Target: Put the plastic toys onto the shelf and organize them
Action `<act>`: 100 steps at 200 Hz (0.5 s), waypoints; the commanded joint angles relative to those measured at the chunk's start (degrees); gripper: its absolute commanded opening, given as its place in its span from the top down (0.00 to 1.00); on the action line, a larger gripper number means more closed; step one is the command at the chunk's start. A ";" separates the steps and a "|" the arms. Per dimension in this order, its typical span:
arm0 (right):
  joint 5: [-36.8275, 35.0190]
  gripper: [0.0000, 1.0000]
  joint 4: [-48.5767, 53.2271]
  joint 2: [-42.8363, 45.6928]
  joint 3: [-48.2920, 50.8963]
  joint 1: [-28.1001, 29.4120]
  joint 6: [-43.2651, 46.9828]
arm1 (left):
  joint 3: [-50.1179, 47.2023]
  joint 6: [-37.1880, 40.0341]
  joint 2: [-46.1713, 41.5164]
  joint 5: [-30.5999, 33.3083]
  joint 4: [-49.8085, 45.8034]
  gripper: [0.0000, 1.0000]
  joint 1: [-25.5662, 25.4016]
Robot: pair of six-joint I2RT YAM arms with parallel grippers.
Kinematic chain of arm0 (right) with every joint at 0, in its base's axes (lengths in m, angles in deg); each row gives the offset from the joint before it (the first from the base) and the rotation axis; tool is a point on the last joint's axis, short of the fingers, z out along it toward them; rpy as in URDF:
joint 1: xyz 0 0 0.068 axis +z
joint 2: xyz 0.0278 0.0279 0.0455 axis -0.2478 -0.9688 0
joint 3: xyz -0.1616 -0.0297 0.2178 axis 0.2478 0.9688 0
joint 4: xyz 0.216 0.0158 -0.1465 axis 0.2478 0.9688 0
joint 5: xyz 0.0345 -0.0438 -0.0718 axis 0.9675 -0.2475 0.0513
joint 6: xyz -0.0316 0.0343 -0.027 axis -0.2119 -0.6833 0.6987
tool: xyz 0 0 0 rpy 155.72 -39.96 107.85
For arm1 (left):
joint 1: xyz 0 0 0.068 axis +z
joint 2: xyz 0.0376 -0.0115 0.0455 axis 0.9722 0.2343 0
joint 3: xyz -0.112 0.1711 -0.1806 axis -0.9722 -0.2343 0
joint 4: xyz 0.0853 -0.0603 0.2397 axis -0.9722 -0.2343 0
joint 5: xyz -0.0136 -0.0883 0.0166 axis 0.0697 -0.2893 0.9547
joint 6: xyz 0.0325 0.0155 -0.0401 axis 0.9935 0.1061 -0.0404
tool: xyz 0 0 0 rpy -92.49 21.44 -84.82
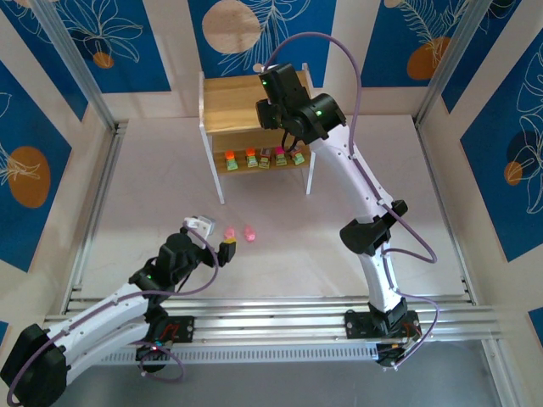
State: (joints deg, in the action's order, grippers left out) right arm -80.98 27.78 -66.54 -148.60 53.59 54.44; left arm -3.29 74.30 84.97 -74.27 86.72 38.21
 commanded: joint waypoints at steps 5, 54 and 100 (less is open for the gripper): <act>-0.26 0.53 -0.19 2.51 -1.97 0.31 1.24 | 1.13 0.87 -0.49 0.34 0.97 0.00 0.56; -1.93 0.52 -0.01 6.16 -0.85 1.44 1.91 | 1.13 0.68 -0.57 0.80 0.88 0.00 0.58; -2.64 0.47 -0.30 11.00 4.02 2.63 1.77 | 1.26 0.26 -0.41 2.20 0.67 0.00 0.57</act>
State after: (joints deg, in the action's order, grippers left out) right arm -82.29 27.81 -59.74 -147.12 55.47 55.51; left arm -3.29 74.28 84.95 -73.96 86.72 38.21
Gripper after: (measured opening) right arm 0.518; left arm 0.997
